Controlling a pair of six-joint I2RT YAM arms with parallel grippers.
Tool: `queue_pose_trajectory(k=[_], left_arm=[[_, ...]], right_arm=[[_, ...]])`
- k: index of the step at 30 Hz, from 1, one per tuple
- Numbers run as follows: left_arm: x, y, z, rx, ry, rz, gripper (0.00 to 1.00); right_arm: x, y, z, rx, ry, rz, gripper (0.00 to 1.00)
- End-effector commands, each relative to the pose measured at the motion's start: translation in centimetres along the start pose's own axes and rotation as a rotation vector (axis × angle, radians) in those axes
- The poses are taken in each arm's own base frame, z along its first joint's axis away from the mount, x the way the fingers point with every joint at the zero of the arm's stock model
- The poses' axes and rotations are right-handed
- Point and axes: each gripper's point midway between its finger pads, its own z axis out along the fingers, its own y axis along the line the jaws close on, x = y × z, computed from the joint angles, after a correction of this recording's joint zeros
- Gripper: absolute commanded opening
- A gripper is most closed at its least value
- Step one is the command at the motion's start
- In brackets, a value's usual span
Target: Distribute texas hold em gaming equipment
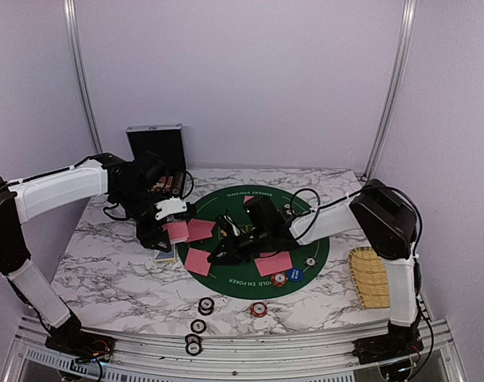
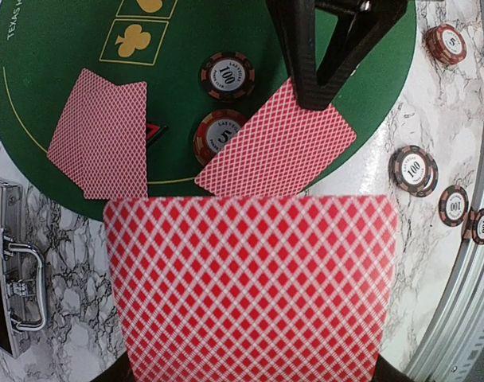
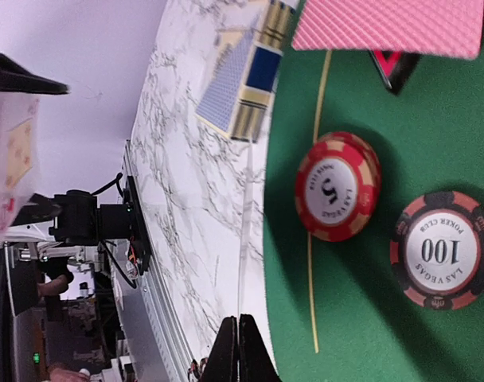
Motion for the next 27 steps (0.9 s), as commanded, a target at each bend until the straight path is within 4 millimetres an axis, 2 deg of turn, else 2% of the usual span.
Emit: queue_pose_trajectory(k=[1, 5, 9, 14, 17, 21, 27], left_arm=[[0.3, -0.6, -1.1, -0.001, -0.01, 0.003, 0.0], [0.3, -0.6, -1.3, -0.003, -0.013, 0.001, 0.0], [0.4, -0.7, -1.3, -0.005, -0.013, 0.0, 0.0], [0.4, -0.7, -1.5, -0.009, -0.016, 0.0, 0.0], [0.5, -0.8, -1.6, -0.012, -0.015, -0.002, 0.0], [0.8, -0.9, -1.7, -0.017, -0.011, 0.001, 0.0], [1.0, -0.9, -1.9, -0.022, -0.012, -0.002, 0.0]], right_arm=[[-1.7, 3.4, -4.0, 0.099, -0.032, -0.159, 0.0], [-2.3, 2.5, -7.9, 0.312, -0.021, -0.217, 0.0], [-4.3, 1.1, -11.8, 0.558, -0.061, -0.293, 0.0], [-6.9, -1.8, -15.6, 0.896, -0.096, -0.36, 0.0], [-8.3, -3.2, -17.1, 1.073, -0.116, -0.405, 0.0], [-9.3, -4.8, -17.0, 1.254, -0.092, -0.486, 0.0], [-9.5, -6.5, -14.9, 1.46, -0.017, -0.613, 0.0]])
